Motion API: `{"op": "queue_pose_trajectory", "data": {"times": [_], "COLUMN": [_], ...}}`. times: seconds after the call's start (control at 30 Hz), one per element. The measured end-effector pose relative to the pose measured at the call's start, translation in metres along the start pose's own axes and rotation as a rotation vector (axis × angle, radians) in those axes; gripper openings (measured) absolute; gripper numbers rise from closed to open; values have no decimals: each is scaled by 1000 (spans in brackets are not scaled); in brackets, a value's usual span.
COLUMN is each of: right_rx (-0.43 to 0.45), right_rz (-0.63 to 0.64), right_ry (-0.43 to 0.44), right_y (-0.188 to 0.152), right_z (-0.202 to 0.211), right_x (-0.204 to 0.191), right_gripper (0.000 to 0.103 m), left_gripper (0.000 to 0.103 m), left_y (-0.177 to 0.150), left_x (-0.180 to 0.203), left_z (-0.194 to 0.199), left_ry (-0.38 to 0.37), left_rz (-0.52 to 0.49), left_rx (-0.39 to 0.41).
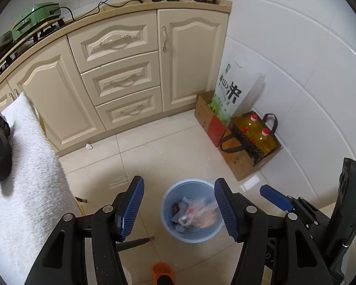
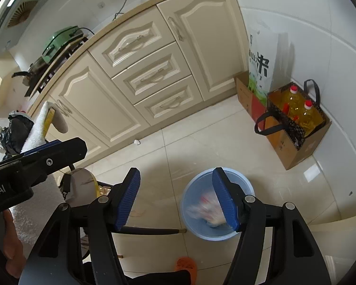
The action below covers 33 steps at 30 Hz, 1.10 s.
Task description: Collect trash
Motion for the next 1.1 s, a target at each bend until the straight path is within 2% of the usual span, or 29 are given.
{"op": "queue_pose_trajectory", "data": {"times": [0.17,0.37,0.57,0.8,0.93,1.0,1.1], "right_rx": [27,71,129,151,130,115,87], "right_rz": [7,50,134,223,277,297,314], "right_ry": [-14,-12,5,56,85,79,91], "right_y": [1,-2,-7,-18,-22,-23,-25], "right_z": [24,64,104,117,109,100,86], "right_x": [-11,-46,-102,-169,-207,-221,-235], "right_gripper": [65,66,71,74,76,76,77], "left_gripper": [58,58,66,69,71,71,71], "left_y": [-6,-26,-63,-117,-140,-152,-164], "left_x": [-8,-26,-63,-142,-192,-220,-249], "left_z": [30,87,162,222,236,240,236], "left_ry": [-14,-43,-56,0,58,62,92], "left_rz": [3,8,3,51,114,166,207], "left_rx": [30,87,192,249,250,249,212]}}
Point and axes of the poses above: each gripper's, at about its wrist camera, not at the fingertips, and z roughly against the way its jaws point, x to its right, y to its top, the point moved 1 cm from there along -z, roughly the way its jaws point, and after that the axes turned 5 degrees about z, right-handed, at the moved point
